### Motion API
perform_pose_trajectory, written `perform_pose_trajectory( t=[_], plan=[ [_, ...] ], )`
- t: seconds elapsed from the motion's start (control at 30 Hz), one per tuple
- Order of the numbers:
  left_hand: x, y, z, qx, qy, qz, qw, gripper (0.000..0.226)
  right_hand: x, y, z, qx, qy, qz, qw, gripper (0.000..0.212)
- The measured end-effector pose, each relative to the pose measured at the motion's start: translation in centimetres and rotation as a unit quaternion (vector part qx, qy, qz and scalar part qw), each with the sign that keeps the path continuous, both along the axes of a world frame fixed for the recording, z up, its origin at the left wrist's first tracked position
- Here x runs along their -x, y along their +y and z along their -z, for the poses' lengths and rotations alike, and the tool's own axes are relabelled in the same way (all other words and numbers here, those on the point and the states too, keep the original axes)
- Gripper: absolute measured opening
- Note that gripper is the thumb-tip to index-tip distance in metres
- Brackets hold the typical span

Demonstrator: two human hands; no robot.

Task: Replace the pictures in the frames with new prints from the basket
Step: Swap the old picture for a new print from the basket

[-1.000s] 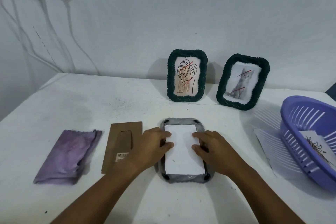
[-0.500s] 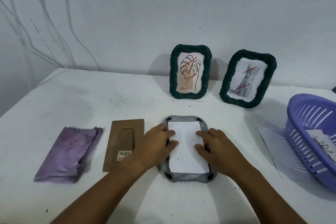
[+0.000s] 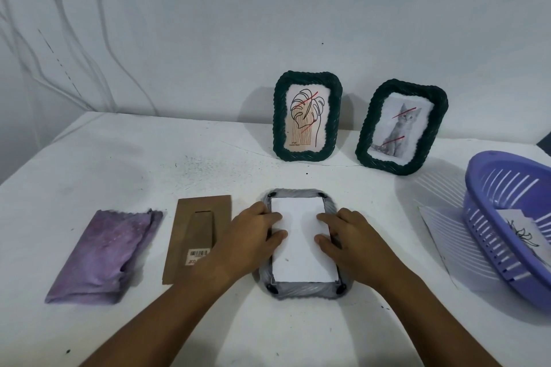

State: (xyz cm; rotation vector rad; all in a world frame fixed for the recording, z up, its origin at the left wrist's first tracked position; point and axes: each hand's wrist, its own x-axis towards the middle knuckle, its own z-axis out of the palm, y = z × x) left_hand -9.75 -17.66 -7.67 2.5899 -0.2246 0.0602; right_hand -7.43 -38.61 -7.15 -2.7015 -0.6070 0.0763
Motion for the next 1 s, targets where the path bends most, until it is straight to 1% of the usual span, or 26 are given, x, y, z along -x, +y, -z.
perform_pose_trajectory(
  t=[0.1, 0.2, 0.27, 0.4, 0.8, 0.9, 1.0],
  plan=[
    [0.0, 0.0, 0.1, 0.013, 0.000, 0.002, 1.000, 0.034, -0.1, -0.1, 0.0, -0.030, 0.003, 0.011, 0.999, 0.046],
    [-0.1, 0.1, 0.1, 0.021, -0.002, 0.003, 1.000, 0.038, -0.9, -0.4, -0.3, -0.065, -0.015, 0.043, 0.997, 0.045],
    [0.0, 0.1, 0.1, 0.021, -0.003, 0.004, 1.000, 0.039, -1.6, -0.5, -0.4, -0.058, -0.020, 0.050, 0.997, 0.046],
    [-0.1, 0.2, 0.2, 0.021, -0.003, 0.007, 1.000, 0.039, -2.1, -0.6, 0.1, -0.028, 0.000, 0.039, 0.999, 0.047],
    [-0.1, 0.1, 0.4, 0.017, 0.003, 0.004, 1.000, 0.038, -2.5, -1.0, 1.0, -0.022, -0.012, 0.025, 0.999, 0.046],
    [0.1, 0.2, 0.5, 0.033, -0.008, 0.000, 0.999, 0.036, -2.7, -1.2, 1.3, -0.034, -0.013, 0.022, 0.999, 0.045],
    [0.5, 0.2, 0.7, 0.055, -0.028, -0.023, 0.998, 0.034, -2.8, -1.6, 1.7, -0.081, -0.019, 0.034, 0.996, 0.043]
  ],
)
